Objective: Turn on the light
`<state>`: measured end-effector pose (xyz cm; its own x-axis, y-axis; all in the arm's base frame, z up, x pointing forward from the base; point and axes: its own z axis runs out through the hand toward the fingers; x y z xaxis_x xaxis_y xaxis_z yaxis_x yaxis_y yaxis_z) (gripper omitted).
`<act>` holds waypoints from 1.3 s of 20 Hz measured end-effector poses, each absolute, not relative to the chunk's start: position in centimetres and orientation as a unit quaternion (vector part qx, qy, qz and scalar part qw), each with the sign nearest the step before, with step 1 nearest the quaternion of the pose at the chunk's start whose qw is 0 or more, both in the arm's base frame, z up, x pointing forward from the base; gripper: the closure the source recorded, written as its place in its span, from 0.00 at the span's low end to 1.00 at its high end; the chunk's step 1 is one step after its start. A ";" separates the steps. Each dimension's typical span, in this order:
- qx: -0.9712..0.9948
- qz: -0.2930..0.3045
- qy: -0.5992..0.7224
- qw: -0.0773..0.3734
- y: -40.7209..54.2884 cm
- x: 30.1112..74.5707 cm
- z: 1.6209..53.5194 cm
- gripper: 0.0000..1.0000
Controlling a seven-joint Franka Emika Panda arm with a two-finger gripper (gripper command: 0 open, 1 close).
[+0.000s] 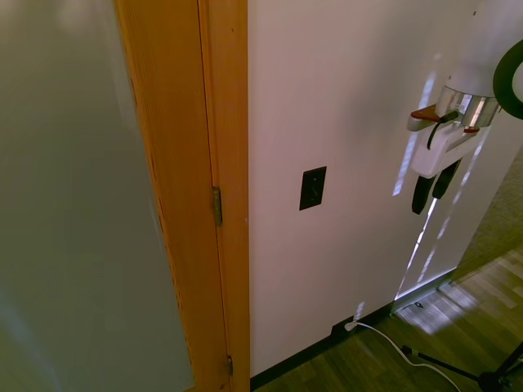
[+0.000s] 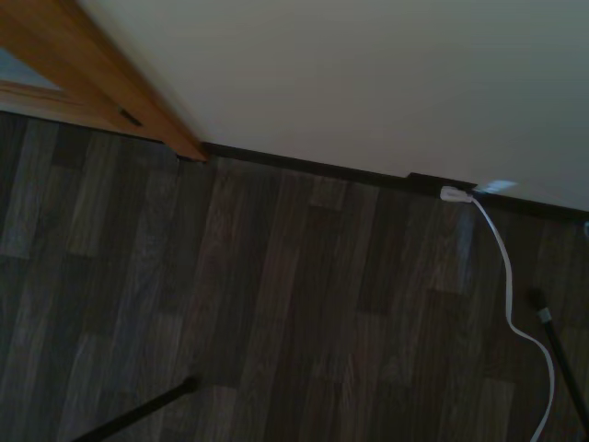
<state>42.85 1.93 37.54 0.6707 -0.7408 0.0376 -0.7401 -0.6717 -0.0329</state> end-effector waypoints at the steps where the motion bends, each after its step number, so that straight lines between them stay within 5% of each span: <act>1: -0.914 -0.023 0.405 0.007 1.9 42.9 37.5 0.00; 8: -0.906 -0.077 0.413 0.054 3.6 46.1 35.8 0.00; 17: -0.863 -0.156 0.475 0.064 7.8 57.3 29.4 0.00; 18: -0.858 -0.168 0.481 0.063 8.0 58.0 28.9 1.00; 26: -0.828 -0.235 0.505 0.060 8.7 59.3 27.0 1.00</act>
